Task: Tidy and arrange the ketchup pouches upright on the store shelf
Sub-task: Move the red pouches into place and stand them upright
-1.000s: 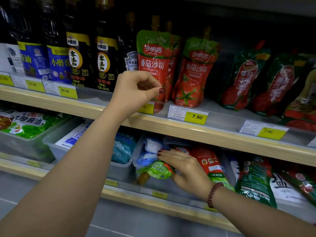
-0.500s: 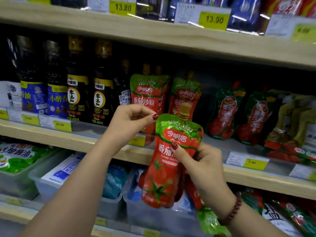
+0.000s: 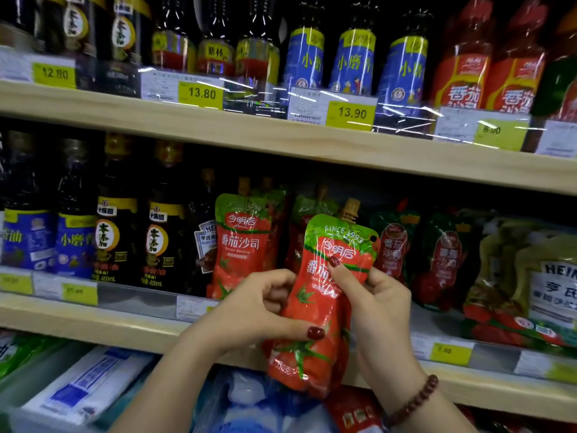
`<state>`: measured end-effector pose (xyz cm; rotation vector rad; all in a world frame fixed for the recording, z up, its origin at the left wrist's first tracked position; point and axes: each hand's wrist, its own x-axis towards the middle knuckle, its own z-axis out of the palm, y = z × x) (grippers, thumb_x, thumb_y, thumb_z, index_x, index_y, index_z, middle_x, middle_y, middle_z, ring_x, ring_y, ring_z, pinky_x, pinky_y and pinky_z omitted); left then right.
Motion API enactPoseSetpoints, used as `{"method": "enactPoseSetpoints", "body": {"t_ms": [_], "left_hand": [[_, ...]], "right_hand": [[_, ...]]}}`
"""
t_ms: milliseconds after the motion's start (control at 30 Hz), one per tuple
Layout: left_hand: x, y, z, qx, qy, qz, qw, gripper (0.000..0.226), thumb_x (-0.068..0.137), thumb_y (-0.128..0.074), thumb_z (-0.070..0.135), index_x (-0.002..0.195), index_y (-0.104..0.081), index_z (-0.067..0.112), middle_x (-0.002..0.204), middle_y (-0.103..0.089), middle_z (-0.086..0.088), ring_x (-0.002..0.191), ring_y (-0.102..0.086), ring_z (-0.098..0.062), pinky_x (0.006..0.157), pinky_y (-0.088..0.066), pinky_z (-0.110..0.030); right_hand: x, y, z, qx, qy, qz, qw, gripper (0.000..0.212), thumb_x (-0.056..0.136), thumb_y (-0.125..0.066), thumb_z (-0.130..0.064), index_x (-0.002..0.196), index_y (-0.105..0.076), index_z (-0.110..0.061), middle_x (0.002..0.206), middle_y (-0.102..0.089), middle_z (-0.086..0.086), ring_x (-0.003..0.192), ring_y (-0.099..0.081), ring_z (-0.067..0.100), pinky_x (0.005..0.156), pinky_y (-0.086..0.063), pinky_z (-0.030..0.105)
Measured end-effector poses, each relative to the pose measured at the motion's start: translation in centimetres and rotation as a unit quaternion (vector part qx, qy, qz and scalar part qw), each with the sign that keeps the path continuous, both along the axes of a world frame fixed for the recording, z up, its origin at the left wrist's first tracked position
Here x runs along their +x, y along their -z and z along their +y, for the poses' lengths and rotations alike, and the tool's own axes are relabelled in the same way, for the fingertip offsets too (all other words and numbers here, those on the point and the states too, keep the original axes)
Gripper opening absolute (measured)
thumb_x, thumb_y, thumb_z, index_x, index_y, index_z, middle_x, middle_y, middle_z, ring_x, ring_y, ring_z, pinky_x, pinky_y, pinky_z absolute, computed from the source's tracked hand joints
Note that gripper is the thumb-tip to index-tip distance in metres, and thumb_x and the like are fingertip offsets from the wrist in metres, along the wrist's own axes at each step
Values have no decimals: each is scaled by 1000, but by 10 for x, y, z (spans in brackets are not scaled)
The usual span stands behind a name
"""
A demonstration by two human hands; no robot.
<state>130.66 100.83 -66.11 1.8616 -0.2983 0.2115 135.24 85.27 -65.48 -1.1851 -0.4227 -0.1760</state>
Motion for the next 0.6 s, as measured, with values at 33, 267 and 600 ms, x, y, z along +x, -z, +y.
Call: {"method": "enactPoseSetpoints", "body": {"t_ms": [33,267,600], "left_hand": [[1,0,-1,-18,2,-1,1000,49,58,-87,22,102,-66,25,101,-73,0,92,-70,-17,78,-57,-30],[5,-2,3,-129,-42,-60,989,47,53,-86,20,97,-70,18,94,-75,-3,87,-72,-20,67,-56,-24],[23,2,-5,-244,-93,-88,961,40,58,-81,33,96,-73,24,97,-75,0,91,-71,-19,74,-58,-35]], "right_hand": [[0,-1,1,-2,-5,-2,1000,9,77,-70,-10,71,-74,-15,72,-75,5,67,-72,19,52,-54,24],[9,-21,-13,-145,-117,-50,981,39,66,-70,-41,98,-71,-19,95,-75,0,89,-70,14,69,-57,23],[26,-22,-19,-310,-101,-112,939,37,56,-75,-32,90,-71,-17,83,-74,3,80,-71,15,69,-58,25]]}}
